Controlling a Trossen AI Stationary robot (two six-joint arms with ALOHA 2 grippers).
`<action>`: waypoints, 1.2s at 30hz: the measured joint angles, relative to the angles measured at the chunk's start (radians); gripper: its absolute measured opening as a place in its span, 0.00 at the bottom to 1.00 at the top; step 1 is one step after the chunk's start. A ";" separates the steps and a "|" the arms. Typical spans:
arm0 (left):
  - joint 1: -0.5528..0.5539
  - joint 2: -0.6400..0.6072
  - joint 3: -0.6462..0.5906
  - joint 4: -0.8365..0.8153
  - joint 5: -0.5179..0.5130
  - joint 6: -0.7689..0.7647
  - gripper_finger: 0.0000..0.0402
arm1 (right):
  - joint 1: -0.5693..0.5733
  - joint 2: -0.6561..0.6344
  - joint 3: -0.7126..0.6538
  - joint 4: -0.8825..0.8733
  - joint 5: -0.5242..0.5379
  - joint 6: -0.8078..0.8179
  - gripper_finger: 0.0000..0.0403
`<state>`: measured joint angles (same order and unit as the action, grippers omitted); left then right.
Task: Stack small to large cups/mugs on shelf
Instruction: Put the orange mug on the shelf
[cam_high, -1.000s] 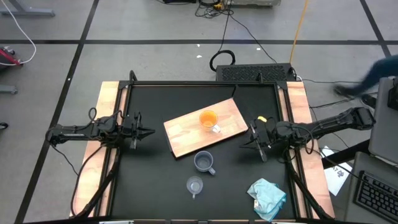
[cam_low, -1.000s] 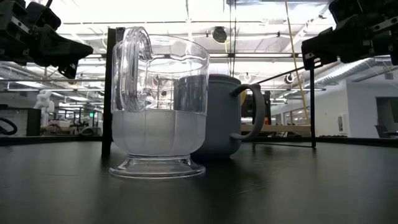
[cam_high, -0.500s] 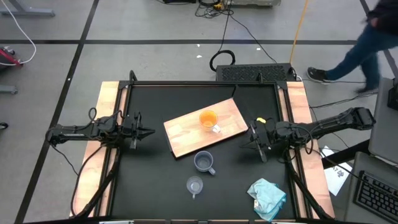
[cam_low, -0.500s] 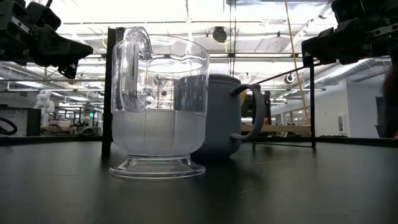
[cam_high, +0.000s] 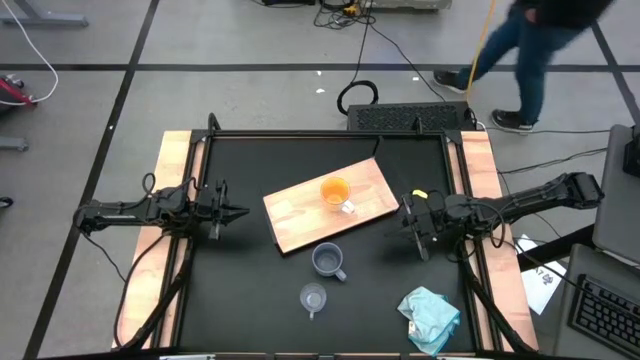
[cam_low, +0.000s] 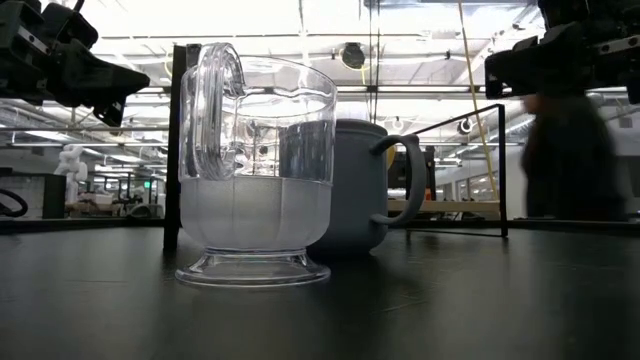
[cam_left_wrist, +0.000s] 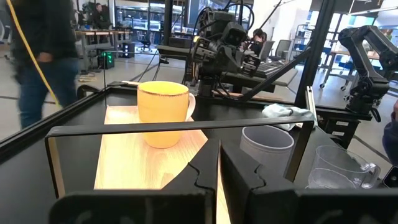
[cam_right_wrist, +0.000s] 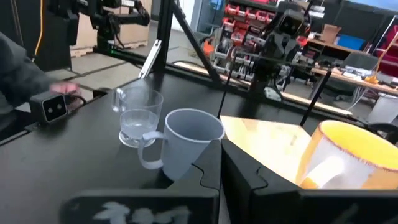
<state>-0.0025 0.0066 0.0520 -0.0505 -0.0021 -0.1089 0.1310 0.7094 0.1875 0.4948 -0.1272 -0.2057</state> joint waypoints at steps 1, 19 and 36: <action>0.000 0.000 0.000 0.000 0.000 0.000 0.04 | 0.000 0.000 0.000 -0.007 0.000 0.000 0.00; 0.000 0.000 0.000 0.000 0.000 0.000 0.04 | 0.000 0.000 0.000 -0.006 0.000 0.059 0.00; 0.000 0.000 0.000 0.251 0.001 -0.051 0.04 | 0.000 0.000 0.000 -0.006 0.000 0.037 0.00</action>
<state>-0.0025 0.0063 0.0521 0.2007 -0.0013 -0.1600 0.1307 0.7097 0.1875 0.4888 -0.1272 -0.1688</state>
